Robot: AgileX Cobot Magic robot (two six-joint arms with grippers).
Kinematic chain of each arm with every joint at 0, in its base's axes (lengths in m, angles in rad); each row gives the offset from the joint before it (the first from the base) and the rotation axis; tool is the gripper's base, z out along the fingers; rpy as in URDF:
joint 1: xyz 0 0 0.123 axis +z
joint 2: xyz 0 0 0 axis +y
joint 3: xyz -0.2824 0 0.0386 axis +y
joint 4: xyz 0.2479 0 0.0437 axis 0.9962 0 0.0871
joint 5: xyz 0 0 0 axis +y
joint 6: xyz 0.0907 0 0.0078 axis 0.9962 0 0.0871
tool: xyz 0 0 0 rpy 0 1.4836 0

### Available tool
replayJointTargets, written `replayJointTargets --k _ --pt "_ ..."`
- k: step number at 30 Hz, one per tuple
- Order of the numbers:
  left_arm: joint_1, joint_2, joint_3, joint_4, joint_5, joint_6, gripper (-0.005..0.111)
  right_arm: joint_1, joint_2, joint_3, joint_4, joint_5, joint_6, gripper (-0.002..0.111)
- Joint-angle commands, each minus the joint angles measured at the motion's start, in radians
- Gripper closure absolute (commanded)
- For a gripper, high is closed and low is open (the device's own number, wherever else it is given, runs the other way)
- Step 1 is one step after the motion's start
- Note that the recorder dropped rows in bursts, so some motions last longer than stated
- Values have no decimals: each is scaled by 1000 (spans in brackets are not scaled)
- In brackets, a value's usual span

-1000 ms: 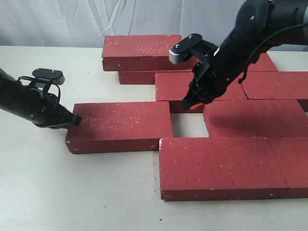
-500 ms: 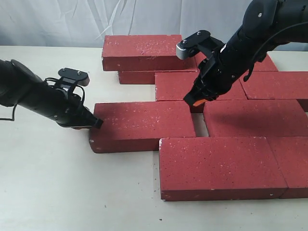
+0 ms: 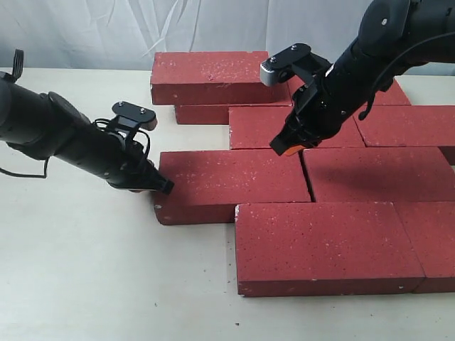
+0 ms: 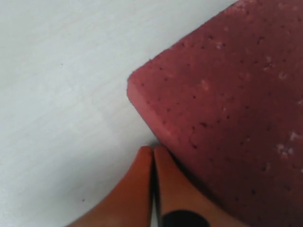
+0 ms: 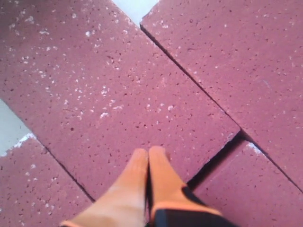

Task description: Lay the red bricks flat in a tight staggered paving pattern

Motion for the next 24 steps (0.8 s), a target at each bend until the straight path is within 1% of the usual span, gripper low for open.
replayJointTargets --k 1,5,8,15,24 --pt "-21 1 -10 -9 -3 1 107 -5 -11 6 10 -12 -3 109" --pt "-35 1 -10 -9 -39 1 107 -5 -11 6 10 -12 -3 109" --pt "-47 25 -29 -14 -29 1 107 -5 -11 6 13 -12 -3 109" --pt "-47 53 -49 6 -9 1 107 -5 -11 6 18 -15 -3 109" --pt "-45 11 -49 19 105 -8 107 -5 -11 6 18 -15 -3 109"
